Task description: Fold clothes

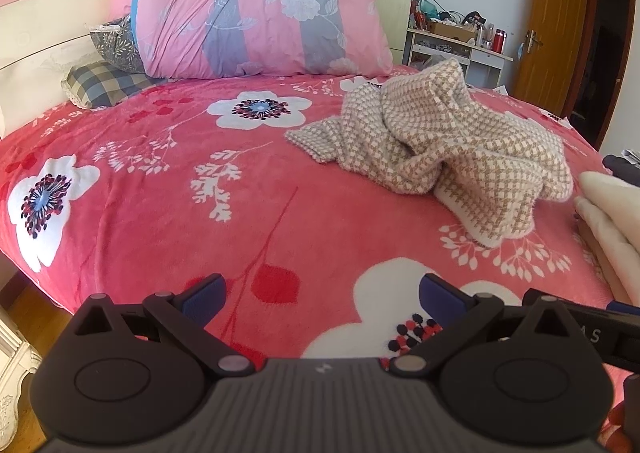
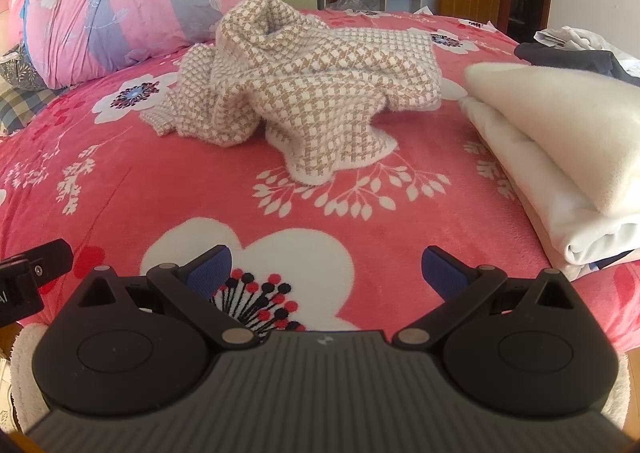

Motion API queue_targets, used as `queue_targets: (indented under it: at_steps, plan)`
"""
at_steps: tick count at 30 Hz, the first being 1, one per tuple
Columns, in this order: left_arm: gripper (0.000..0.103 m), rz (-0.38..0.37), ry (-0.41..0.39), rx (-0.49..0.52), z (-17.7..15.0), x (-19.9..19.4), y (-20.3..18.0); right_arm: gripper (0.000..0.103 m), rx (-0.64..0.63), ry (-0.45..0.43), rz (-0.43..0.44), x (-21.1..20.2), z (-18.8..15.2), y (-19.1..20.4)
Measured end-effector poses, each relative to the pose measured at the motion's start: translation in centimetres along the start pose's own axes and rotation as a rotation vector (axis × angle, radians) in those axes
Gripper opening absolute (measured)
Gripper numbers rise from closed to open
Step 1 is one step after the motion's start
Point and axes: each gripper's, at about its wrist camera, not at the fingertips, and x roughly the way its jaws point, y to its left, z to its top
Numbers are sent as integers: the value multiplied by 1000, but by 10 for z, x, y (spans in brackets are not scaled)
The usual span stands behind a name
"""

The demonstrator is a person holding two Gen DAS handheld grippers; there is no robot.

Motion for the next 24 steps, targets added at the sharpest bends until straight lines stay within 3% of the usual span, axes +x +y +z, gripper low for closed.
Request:
queue_targets:
  at_steps: [6, 14, 19, 24]
  plan:
    - [103, -1, 4, 2, 1, 6, 0, 102, -1, 0, -6, 4, 0, 0]
    - [103, -76, -26, 55, 8, 23, -7, 102, 6, -62, -18, 15, -1, -12]
    - [103, -57, -61, 113, 14, 47, -16, 102, -61, -156, -9, 29, -6, -24]
    - [103, -32, -66, 100, 17, 73, -11, 102, -247, -264, 42, 56, -7, -15]
